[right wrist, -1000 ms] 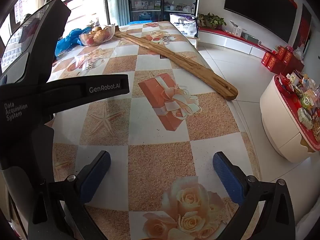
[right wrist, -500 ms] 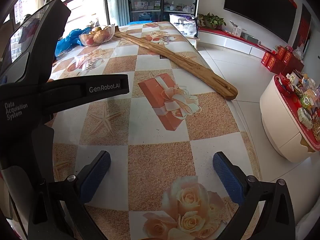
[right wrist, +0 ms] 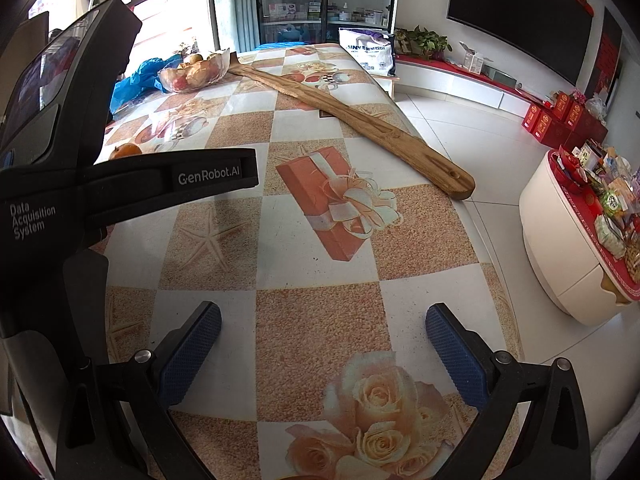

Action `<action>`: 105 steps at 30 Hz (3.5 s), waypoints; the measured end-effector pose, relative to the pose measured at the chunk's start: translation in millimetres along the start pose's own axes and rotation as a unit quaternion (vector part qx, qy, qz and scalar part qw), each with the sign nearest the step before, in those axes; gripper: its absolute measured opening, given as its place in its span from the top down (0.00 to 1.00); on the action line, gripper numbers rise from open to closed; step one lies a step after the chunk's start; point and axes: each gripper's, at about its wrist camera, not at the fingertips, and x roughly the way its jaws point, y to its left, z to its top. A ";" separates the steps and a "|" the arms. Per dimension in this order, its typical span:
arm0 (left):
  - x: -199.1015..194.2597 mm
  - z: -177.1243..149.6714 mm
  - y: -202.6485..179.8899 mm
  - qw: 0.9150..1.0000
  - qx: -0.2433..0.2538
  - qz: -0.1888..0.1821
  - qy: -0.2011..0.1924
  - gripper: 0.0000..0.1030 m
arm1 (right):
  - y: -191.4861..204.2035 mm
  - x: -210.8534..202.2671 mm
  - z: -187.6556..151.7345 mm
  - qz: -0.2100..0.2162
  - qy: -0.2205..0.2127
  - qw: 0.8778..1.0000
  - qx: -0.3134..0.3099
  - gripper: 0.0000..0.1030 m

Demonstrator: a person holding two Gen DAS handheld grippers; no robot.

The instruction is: Organize fruits

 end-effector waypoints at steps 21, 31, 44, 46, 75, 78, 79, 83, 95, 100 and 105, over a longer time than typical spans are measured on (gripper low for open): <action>0.1 0.0 0.0 1.000 0.000 0.000 0.000 0.00 | 0.1 0.0 -0.3 0.000 0.000 1.000 0.000 0.00; 0.0 0.0 0.0 1.000 0.000 0.000 0.000 0.00 | -0.1 0.3 -0.4 0.000 0.000 1.000 0.000 0.00; 0.0 0.0 0.0 1.000 0.000 0.000 0.000 0.00 | -0.3 0.4 -0.4 0.000 -0.001 1.000 0.000 0.00; 0.0 0.0 0.0 1.000 0.000 0.000 0.000 0.00 | -0.2 0.4 -0.5 0.000 -0.001 1.000 0.000 0.00; -82.3 -109.3 147.8 0.999 0.020 0.034 -0.020 0.00 | -1.8 -1.7 -1.9 -0.001 0.013 1.000 -0.003 0.00; -74.7 -106.4 155.9 1.000 -0.008 0.016 -0.003 0.00 | -2.2 -2.6 -2.0 0.000 0.020 1.000 -0.003 0.00; -75.3 -107.0 155.7 1.000 -0.004 0.015 -0.005 0.00 | -2.2 -2.7 -2.1 0.000 0.018 1.000 -0.002 0.00; -78.1 -109.3 155.6 1.000 -0.003 0.016 -0.015 0.00 | -2.3 -3.0 -2.3 0.001 0.016 1.000 -0.002 0.00; -84.9 -112.0 155.6 0.999 -0.014 0.028 -0.005 0.00 | -2.0 -2.8 -2.4 0.000 0.010 1.000 -0.002 0.00; -89.6 -110.6 152.6 1.000 -0.011 0.022 0.003 0.17 | -1.5 -2.1 -2.0 0.000 0.010 1.000 -0.002 0.00; -92.6 -102.2 170.6 0.999 -0.022 0.028 0.005 0.80 | -2.3 -2.5 -1.5 0.002 0.018 1.000 0.001 0.00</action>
